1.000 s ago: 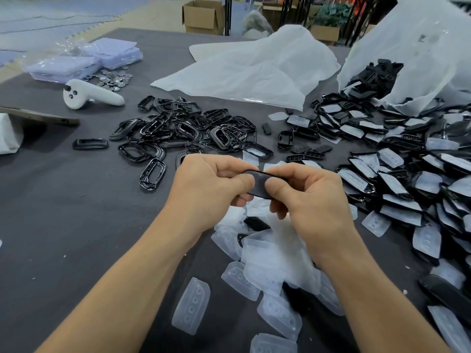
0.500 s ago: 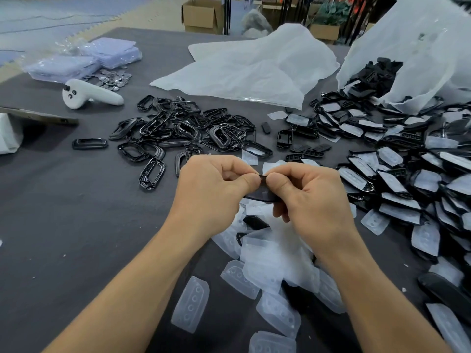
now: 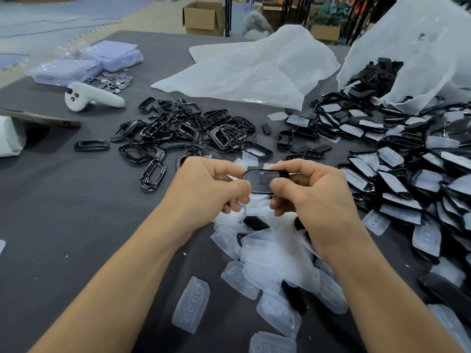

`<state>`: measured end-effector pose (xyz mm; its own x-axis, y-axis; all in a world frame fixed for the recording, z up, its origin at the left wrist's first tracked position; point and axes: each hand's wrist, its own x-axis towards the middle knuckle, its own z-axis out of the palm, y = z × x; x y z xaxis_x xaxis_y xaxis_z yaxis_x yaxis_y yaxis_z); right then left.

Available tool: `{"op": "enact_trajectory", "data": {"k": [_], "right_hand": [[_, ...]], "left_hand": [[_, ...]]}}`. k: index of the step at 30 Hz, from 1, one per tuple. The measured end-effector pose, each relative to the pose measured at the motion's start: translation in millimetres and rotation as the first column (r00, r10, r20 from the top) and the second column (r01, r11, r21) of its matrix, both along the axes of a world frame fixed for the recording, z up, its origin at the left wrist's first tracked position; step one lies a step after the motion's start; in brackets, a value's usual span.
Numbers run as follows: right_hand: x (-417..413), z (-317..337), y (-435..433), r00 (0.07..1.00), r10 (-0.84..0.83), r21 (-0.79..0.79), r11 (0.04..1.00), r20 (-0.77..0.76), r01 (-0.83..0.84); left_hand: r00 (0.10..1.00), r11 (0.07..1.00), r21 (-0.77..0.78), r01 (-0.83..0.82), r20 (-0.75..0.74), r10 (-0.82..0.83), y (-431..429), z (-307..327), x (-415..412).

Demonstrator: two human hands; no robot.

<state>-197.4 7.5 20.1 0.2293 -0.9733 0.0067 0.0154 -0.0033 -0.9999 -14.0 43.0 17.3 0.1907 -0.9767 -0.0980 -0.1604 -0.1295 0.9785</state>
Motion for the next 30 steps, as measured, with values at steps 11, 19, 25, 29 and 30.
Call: {"op": "enact_trajectory", "data": {"k": [11, 19, 25, 29, 30], "right_hand": [[5, -6, 2, 1.0, -0.021, -0.004, 1.0, -0.019, 0.021], [4, -7, 6, 0.983, 0.001, -0.095, 0.995, -0.184, -0.019], [1, -7, 1, 0.987, -0.011, -0.046, 0.999, -0.159, 0.004], [2, -8, 0, 0.99, 0.025, -0.046, 0.998, -0.14, -0.032], [2, -9, 1, 0.984, 0.023, -0.076, 0.996, -0.174, -0.037]], "left_hand": [[0.995, 0.995, -0.093, 0.032, 0.097, -0.023, 2, 1, -3], [0.973, 0.992, -0.123, 0.01, 0.231, 0.019, 0, -4, -6], [0.959, 0.988, -0.147, -0.037, 0.273, 0.077, -4, -8, -9], [0.983, 0.996, -0.093, -0.012, 0.184, 0.029, -4, -10, -3], [0.989, 0.997, -0.08, -0.001, 0.145, 0.012, -4, -11, -1]]}}
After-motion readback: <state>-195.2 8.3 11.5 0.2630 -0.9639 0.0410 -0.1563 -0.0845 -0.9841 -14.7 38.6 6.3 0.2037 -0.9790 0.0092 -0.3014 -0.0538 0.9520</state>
